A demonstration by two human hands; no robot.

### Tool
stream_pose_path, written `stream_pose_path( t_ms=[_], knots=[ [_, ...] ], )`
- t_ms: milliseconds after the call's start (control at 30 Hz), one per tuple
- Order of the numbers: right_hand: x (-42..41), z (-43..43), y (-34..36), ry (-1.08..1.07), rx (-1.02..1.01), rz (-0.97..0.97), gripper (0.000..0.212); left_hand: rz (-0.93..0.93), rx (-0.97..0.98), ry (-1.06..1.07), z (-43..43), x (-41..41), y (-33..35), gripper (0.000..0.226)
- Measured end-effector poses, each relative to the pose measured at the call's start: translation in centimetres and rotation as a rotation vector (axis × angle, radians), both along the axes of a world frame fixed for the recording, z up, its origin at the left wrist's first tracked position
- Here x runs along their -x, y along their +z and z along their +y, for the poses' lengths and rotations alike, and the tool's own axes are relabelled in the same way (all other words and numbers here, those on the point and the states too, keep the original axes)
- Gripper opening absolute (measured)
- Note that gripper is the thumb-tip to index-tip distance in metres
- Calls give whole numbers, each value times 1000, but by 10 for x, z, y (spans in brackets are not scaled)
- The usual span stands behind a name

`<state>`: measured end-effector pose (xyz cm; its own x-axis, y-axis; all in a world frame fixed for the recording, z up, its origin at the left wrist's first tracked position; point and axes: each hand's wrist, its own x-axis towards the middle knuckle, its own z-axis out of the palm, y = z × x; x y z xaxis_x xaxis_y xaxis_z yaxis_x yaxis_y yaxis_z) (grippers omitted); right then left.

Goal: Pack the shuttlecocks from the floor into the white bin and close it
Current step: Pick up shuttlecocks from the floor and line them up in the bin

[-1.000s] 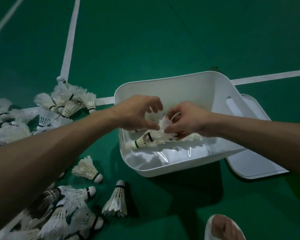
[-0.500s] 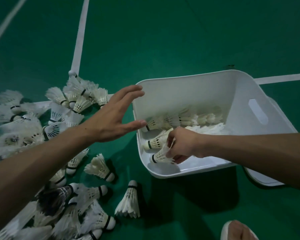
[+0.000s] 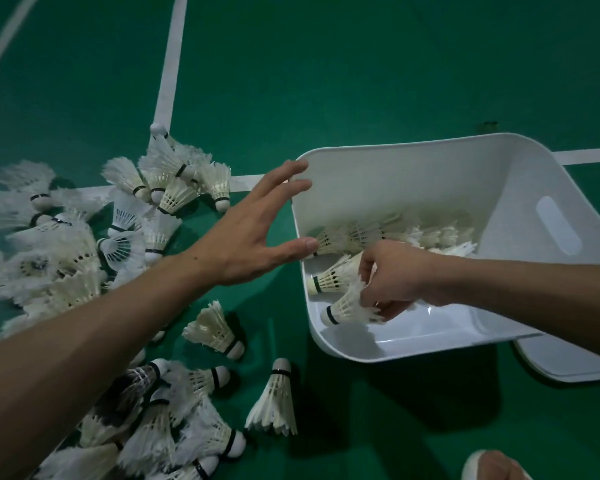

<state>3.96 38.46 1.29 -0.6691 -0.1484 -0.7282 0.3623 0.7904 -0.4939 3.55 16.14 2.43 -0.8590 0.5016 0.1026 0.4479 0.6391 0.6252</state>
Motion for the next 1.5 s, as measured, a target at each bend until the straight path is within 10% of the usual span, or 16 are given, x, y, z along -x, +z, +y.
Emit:
stream_pose_path(
  t_ms=[400, 1067, 1500],
  knots=[
    [-13, -7, -18, 178, -23, -25, 23, 18, -29, 1, 3, 3, -6, 77],
    [-16, 3, -34, -135, 86, -149, 34, 27, -44, 9, 3, 2, -9, 76],
    [-6, 8, 2, 358, -193, 54, 45, 12, -36, 37, 3, -3, -5, 76]
  ],
)
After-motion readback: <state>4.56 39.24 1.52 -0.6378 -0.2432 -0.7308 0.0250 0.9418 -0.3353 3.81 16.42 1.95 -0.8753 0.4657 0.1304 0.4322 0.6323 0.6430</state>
